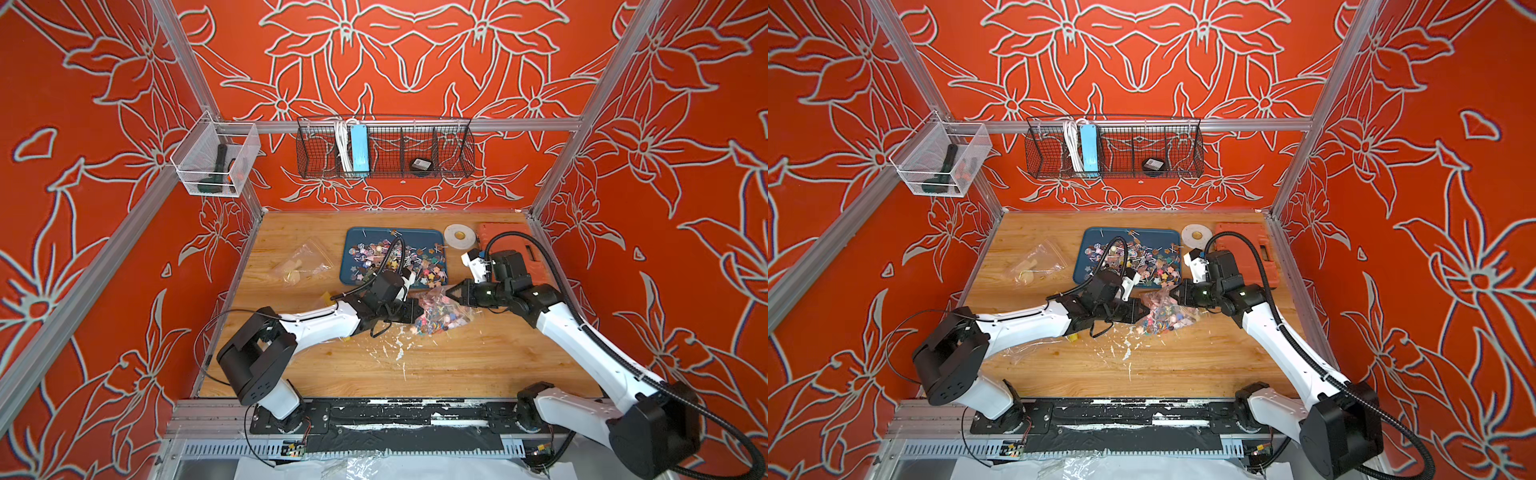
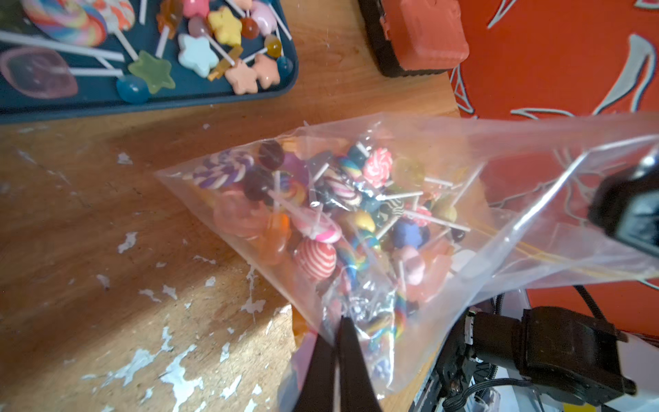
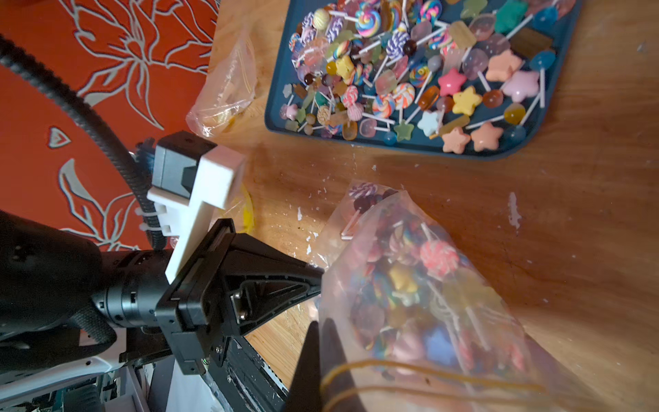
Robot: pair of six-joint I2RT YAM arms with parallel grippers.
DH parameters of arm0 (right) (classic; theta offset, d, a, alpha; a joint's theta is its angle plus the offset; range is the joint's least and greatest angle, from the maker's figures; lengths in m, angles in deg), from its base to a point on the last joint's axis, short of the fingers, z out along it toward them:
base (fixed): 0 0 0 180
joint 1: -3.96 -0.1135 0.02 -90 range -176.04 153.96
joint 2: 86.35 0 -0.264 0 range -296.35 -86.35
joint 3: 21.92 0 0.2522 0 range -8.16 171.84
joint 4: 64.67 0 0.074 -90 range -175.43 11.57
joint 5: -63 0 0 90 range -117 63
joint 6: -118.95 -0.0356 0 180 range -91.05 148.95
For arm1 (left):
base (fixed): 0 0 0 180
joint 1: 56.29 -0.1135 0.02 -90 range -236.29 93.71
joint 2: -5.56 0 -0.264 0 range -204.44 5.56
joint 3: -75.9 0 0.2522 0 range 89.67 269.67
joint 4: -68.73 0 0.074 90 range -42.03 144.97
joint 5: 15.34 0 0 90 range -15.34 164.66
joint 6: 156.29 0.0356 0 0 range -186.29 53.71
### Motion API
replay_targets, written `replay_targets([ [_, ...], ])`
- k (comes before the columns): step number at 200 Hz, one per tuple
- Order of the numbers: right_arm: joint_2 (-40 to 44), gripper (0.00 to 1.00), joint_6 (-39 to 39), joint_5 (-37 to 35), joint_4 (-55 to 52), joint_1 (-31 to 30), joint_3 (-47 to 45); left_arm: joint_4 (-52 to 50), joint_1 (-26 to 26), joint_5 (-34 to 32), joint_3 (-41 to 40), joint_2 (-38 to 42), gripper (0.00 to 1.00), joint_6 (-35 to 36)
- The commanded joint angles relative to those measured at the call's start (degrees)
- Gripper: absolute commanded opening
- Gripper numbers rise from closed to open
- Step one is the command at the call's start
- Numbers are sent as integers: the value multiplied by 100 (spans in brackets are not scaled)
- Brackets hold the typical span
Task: Pour candies out of the ziploc bag
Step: 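Pour the candies out of the ziploc bag onto the tray.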
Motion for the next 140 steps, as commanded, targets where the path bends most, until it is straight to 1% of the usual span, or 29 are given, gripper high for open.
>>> replay_targets([
  [1,-80,0,16,100,-12,13,433,-199,31,-296,248,379,0,157],
  [34,-429,0,75,38,-142,13,962,-447,-64,-547,456,645,0,257],
  [62,-820,0,130,-11,-207,13,1544,-631,-268,-731,715,734,0,388],
  [140,-2221,0,202,42,-77,-5,3103,-1001,-1092,-829,1856,159,0,869],
])
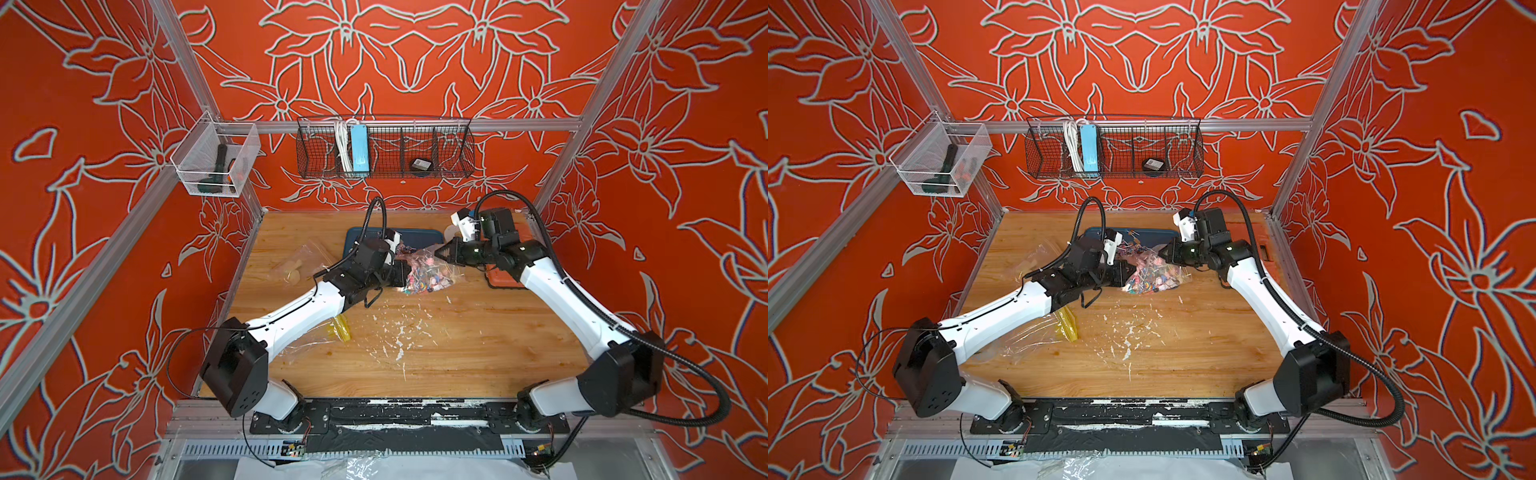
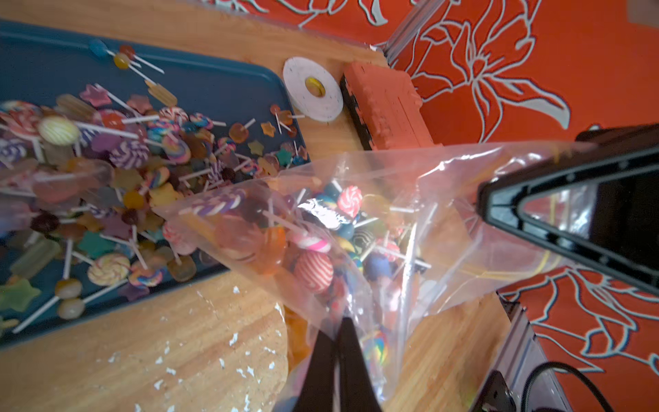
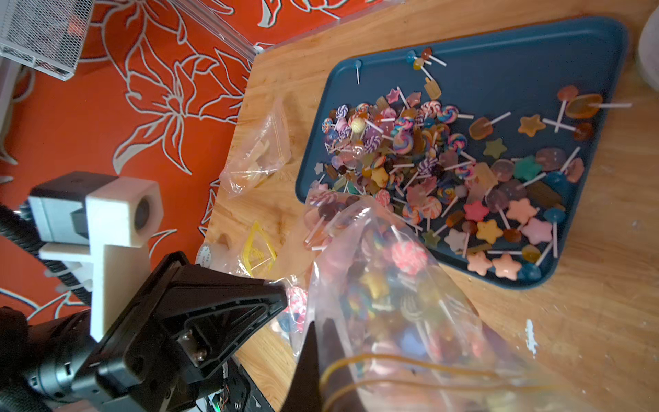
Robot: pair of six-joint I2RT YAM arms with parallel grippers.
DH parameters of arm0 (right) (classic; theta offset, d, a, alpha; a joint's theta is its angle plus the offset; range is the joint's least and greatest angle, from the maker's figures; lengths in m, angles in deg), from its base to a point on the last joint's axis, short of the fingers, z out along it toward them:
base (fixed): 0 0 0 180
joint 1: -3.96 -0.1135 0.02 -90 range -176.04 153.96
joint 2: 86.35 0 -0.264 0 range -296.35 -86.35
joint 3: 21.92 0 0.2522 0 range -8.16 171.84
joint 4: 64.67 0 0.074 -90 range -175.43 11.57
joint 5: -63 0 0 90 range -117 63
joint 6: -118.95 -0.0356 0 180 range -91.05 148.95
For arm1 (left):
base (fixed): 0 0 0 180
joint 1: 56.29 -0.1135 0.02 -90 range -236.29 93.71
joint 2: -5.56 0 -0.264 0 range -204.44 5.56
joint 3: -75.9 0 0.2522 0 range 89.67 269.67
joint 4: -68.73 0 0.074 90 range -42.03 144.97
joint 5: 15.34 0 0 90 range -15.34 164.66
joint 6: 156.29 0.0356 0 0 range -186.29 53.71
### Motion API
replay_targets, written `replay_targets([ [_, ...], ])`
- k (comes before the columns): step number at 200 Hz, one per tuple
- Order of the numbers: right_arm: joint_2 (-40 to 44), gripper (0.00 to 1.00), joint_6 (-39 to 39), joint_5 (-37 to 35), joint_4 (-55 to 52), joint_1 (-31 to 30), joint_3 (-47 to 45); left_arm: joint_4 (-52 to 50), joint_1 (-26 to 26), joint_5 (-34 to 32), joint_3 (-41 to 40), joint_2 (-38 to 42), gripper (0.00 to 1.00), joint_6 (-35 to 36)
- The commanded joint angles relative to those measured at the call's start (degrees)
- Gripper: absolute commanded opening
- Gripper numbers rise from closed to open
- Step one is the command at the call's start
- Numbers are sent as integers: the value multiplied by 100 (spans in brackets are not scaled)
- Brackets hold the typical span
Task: Pour candies out of the ziploc bag
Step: 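Pour the candies out of the ziploc bag onto the tray.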
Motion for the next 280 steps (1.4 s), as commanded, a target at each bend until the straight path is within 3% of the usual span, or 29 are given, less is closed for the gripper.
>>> replay_targets([
  [1,-334,0,127,68,188,-5,527,36,-243,-53,387,-178,0,249],
  [91,-2492,0,4,96,15,-205,2859,167,-1142,26,1203,-995,0,277],
  [178,-4650,0,-37,-157,-514,-216,5093,464,-1472,181,2045,-2249,0,357],
  [280,-4731,0,-309,-371,-10,-216,4286,350,-1659,199,2708,-2750,0,609],
])
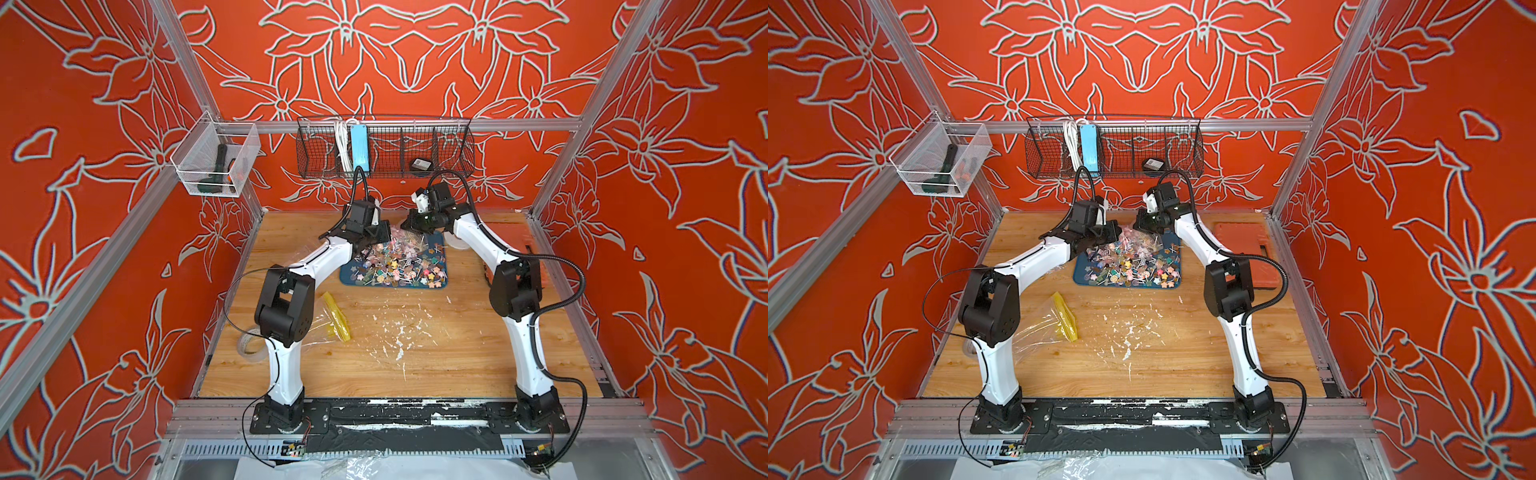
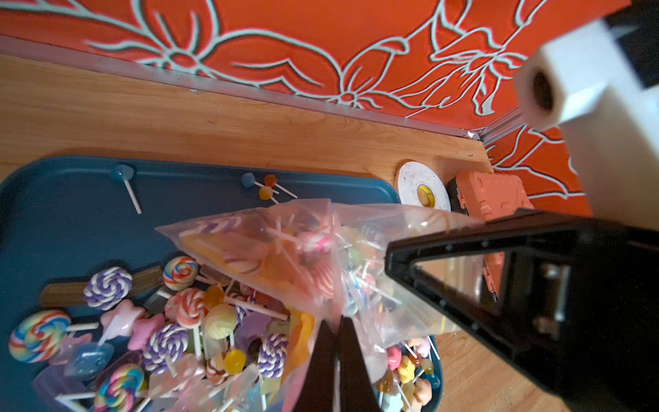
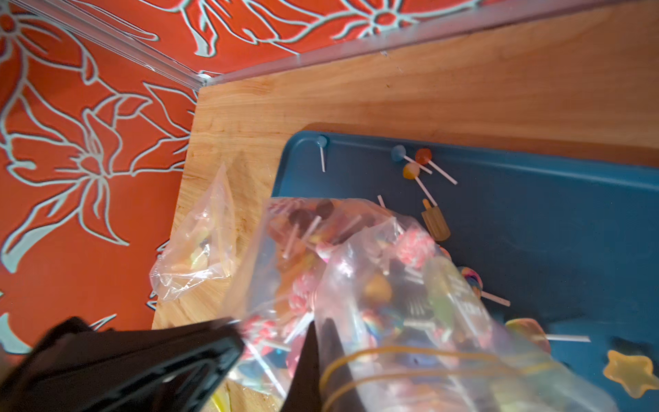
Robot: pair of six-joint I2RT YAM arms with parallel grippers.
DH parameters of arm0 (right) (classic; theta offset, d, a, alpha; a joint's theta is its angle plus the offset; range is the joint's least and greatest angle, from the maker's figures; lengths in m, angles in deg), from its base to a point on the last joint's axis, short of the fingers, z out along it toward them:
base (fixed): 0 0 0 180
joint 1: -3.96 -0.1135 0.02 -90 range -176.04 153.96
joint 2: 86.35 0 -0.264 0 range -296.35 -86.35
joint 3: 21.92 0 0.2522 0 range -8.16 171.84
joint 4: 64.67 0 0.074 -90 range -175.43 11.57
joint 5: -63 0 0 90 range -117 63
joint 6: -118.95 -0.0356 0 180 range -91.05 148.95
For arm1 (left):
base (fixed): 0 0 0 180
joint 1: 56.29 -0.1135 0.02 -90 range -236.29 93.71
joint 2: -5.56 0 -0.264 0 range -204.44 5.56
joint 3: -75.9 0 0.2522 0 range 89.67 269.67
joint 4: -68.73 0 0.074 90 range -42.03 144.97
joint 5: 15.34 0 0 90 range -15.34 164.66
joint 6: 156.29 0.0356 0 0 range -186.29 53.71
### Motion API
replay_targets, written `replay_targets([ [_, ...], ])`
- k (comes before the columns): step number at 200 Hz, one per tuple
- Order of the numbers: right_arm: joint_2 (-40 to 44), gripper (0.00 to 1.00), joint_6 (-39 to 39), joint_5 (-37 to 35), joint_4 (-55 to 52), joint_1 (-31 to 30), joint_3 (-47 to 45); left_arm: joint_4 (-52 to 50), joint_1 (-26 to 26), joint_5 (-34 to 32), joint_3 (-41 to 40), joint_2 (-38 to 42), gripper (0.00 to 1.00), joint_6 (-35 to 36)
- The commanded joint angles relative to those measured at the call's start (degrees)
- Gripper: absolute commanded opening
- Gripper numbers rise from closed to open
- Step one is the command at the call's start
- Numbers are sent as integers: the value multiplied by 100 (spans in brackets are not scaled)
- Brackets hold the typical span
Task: Pour candies out of the ziploc bag
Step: 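Pour the candies out of the ziploc bag onto the tray.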
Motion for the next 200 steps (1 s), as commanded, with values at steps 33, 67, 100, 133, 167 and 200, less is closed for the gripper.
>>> replay_targets([
  [33,17,0,-264,-132,213,-19,-340,213,-147,41,370,-95,0,265],
  [67,26,0,-322,-188,233,-19,-445,168,-182,50,424,-102,0,305],
  [100,100,0,-315,-217,256,-19,-602,78,-191,92,553,-47,0,363],
  [133,177,0,-337,-284,315,-10,-784,-133,-200,140,851,-120,0,432],
  [167,226,0,-347,-292,328,6,-901,-227,-200,234,1028,-188,0,449],
  [200,328,0,-366,-293,392,25,-1080,-300,-200,271,1096,-197,0,480],
])
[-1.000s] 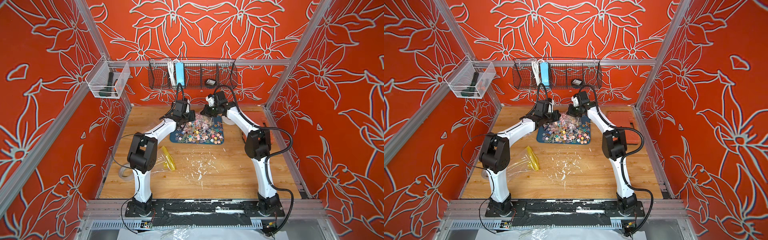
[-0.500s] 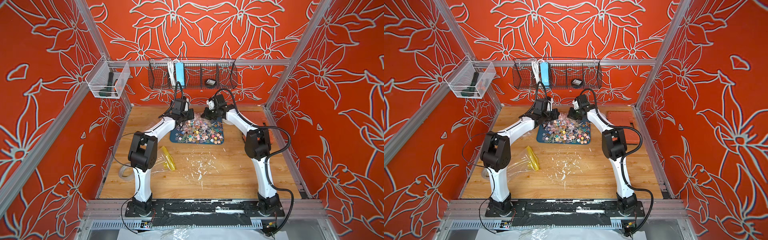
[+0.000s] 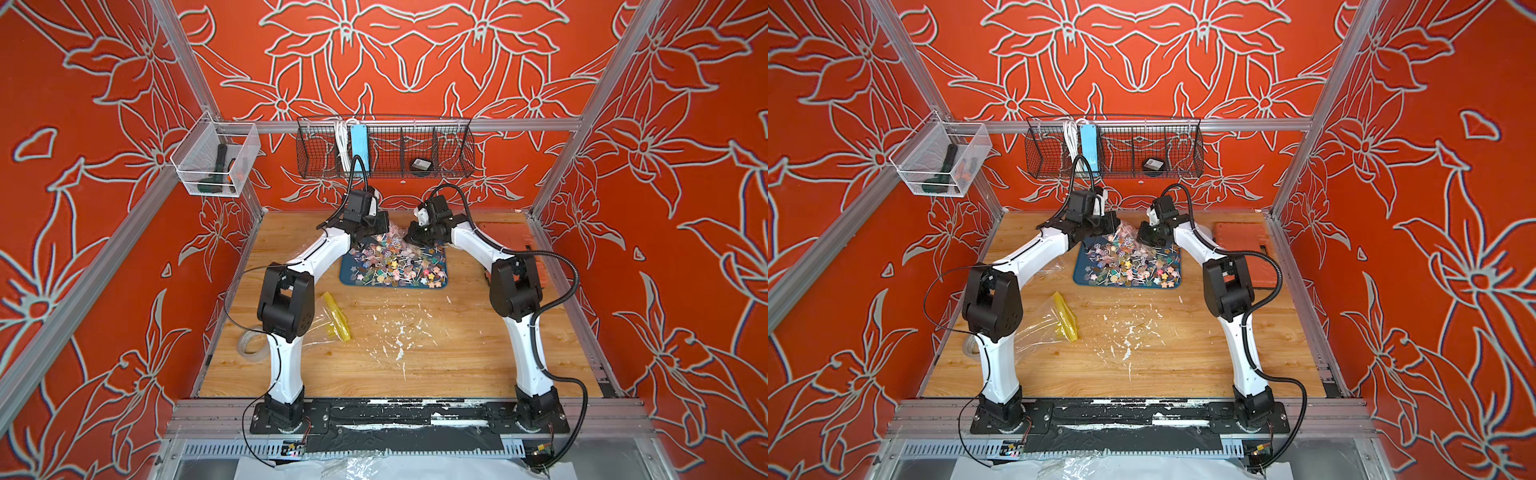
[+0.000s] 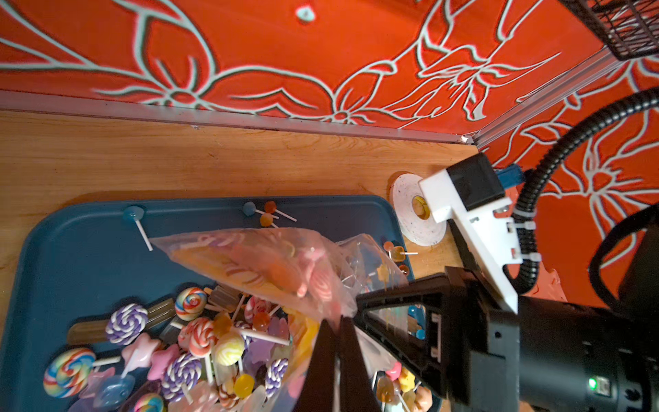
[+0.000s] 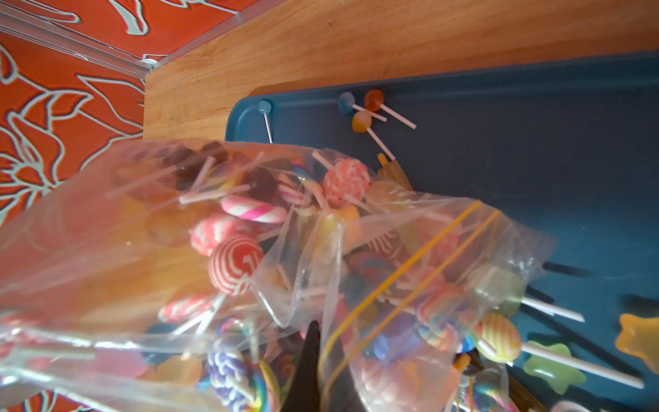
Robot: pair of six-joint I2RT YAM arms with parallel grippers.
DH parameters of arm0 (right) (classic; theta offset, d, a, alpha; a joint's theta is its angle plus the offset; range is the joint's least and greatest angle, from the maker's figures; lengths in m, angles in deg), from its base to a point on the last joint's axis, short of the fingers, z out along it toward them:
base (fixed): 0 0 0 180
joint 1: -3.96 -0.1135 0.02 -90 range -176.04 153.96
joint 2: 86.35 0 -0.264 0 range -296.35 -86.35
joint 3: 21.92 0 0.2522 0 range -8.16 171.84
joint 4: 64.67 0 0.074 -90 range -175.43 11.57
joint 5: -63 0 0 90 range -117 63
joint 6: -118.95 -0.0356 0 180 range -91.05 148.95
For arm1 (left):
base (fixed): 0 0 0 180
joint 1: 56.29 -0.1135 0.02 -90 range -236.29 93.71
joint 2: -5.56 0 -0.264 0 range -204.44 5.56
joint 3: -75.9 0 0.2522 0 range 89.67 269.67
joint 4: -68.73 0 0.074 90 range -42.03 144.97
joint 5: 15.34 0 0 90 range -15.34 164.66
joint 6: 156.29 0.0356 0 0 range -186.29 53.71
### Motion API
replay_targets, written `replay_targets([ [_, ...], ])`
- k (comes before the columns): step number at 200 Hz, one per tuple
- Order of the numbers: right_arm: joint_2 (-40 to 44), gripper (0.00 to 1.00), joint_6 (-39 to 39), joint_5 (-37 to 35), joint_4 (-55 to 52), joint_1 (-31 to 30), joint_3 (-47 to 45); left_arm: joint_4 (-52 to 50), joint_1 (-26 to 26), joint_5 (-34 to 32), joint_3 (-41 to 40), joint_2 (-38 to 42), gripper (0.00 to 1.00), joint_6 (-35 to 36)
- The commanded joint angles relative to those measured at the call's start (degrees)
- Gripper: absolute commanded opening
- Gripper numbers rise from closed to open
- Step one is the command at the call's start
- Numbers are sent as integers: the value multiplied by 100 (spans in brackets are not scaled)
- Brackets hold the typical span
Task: Pour candies out of the ziploc bag
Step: 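Pour the candies out of the ziploc bag onto the tray.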
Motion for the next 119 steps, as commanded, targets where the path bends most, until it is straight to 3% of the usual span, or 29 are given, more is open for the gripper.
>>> replay_targets([
  [1,288,0,-34,-103,-28,23,-198,298,-58,81,266,44,0,135],
  [119,800,0,-289,-20,538,93,-1112,117,-58,202,392,136,0,186],
])
